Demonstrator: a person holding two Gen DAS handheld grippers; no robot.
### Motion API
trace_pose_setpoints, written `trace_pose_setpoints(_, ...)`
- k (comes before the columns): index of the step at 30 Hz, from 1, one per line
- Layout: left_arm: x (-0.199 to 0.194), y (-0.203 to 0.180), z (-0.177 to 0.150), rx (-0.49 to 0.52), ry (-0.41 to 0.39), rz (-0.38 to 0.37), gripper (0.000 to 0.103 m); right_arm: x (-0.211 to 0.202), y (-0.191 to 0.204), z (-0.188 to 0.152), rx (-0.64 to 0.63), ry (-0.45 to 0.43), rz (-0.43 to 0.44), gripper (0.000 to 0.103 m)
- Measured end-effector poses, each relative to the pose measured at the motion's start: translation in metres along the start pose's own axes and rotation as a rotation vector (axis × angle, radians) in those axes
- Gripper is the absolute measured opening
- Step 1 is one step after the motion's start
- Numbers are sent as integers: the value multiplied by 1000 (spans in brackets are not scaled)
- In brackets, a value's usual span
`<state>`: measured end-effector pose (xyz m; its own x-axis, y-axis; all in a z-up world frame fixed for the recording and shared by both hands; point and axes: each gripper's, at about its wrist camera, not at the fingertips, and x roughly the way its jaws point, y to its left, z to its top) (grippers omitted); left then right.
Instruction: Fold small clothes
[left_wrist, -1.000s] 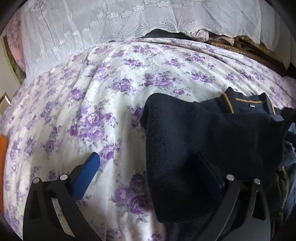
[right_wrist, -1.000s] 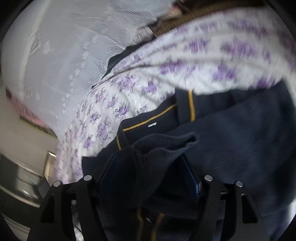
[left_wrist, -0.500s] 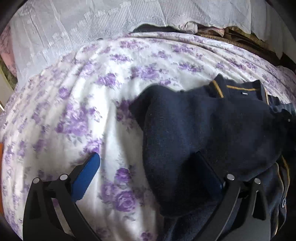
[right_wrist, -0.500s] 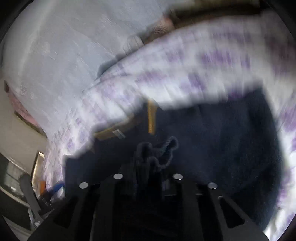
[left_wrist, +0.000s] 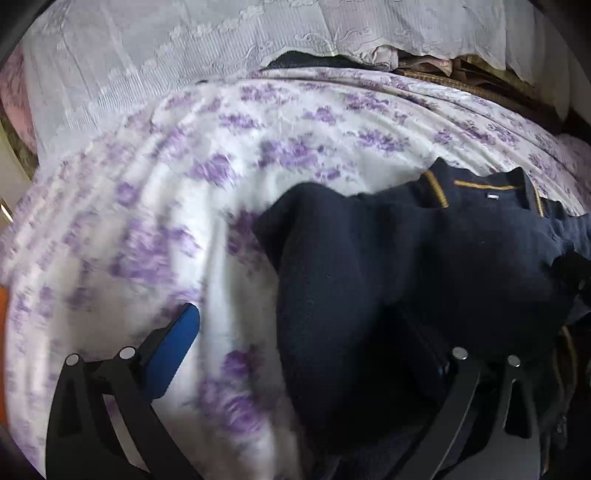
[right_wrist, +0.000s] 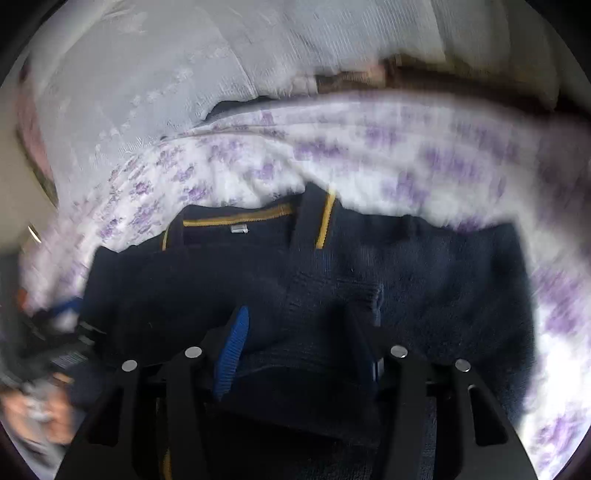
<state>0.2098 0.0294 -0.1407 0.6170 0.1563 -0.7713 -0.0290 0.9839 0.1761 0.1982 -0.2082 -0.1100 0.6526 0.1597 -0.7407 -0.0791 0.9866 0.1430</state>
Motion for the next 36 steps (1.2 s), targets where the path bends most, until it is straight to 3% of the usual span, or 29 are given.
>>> trace_pose_setpoints(3, -22, 6, -2, -12, -83, -2, 99, -20, 8, -9, -73, -4, -30, 63)
trace_pose_setpoints(6, -28, 11, 4, -50, -116, -25, 99, -41, 2, -4, -12, -134, -8, 63)
trace_pose_setpoints(7, -21, 8, 5, -44, -93, -30, 99, -43, 2, 2, -5, -157, -4, 63)
trace_pose_setpoints(9, 1, -3, 2, 2, 4, 6, 99, -26, 2, 8, -7, -132, 2, 64)
trace_pose_setpoints(11, 9, -2, -2, -10, 6, -1, 99, 20, 3, 6, 1, 2, 10, 67)
trace_pose_setpoints(14, -14, 4, 1, -48, -61, 7, 99, -4, 9, 11, 3, -74, -17, 65)
trace_pose_setpoints(16, -29, 4, 2, -70, -120, -49, 99, -31, 18, 14, -27, -199, 7, 69)
trace_pose_setpoints(17, -31, -1, 3, -58, -118, -78, 99, -30, 22, 14, -50, -191, -1, 75)
trace_pose_setpoints(19, -23, -17, -1, 1, -85, -85, 99, -5, 33, 6, -106, -87, -4, 79)
trace_pose_setpoints(21, -2, -38, -10, 86, -31, -21, 99, 19, 38, -4, -133, 7, -19, 83)
trace_pose_setpoints(25, -14, -35, -13, 76, -69, 1, 99, -7, 27, -7, -75, -70, -55, 83)
trace_pose_setpoints(28, -39, -21, -24, 22, -90, -79, 99, -28, 18, -16, -33, -98, 1, 83)
trace_pose_setpoints(30, -48, -20, -31, 22, -80, -124, 99, -27, 14, -26, -35, -58, -5, 89)
trace_pose_setpoints(31, -44, -26, -35, 56, -55, -122, 99, -9, 13, -34, -56, 21, 6, 92)
trace_pose_setpoints(32, -36, -32, -39, 84, -27, -110, 99, 0, 15, -34, -72, 35, 1, 98)
trace_pose_setpoints(33, -23, -40, -42, 117, 22, -87, 99, -1, 17, -31, -74, 27, -1, 97)
trace_pose_setpoints(36, -25, -33, -42, 73, 26, -103, 99, -9, 16, -35, -61, -7, -6, 97)
